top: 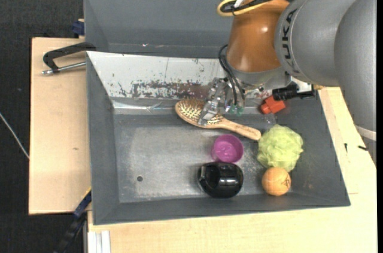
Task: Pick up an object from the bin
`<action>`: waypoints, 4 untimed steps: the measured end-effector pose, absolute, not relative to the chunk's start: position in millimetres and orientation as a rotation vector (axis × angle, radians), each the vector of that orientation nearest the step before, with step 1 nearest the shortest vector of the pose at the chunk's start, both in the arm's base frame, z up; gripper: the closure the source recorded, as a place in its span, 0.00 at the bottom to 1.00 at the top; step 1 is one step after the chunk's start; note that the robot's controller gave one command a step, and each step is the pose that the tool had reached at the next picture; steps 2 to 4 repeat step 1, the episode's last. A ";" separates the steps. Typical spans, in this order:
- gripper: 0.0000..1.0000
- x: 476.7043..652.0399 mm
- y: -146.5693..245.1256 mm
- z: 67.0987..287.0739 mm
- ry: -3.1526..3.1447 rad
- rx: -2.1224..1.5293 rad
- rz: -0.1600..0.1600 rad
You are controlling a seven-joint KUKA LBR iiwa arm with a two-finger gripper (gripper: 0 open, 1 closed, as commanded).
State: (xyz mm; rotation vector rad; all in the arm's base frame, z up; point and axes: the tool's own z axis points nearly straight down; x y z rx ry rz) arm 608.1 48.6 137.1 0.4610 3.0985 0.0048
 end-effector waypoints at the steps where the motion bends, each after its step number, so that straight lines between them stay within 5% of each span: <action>1: 1.00 607.0 48.4 153.1 3.101 0.461 0.004; 4: 1.00 607.0 48.4 153.1 3.101 0.461 0.004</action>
Offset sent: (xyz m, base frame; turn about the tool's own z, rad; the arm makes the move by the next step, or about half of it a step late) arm 0.0000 0.0000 0.0555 0.0000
